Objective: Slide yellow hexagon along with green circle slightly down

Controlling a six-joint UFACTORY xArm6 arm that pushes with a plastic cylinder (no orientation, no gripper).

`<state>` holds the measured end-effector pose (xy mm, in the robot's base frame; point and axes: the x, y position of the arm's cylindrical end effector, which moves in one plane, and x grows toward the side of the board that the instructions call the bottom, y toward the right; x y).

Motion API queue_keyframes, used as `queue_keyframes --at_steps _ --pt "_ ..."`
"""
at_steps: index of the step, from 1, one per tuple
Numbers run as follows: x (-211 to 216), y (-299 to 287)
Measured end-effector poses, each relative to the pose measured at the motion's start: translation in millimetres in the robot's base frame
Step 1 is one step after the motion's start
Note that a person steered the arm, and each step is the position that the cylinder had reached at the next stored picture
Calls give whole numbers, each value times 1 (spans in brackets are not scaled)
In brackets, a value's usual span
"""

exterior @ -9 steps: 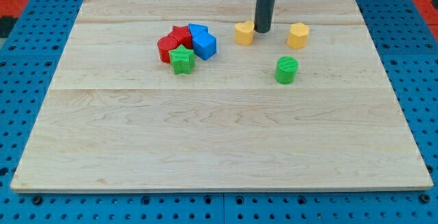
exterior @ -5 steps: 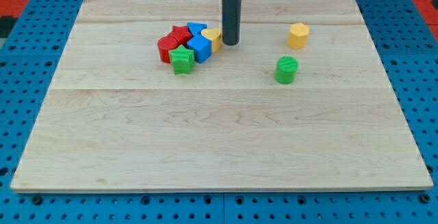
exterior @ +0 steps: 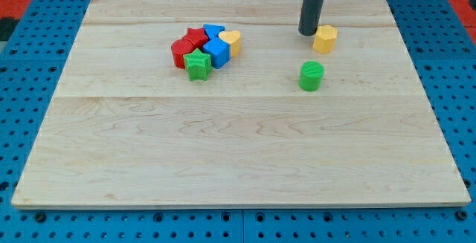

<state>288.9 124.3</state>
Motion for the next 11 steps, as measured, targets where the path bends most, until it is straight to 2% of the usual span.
queue_keyframes --at_steps 2,4,8,10,11 --pt "-7 31" --pt "6 35" --pt "111 2" --pt "115 -5" --pt "140 -16"
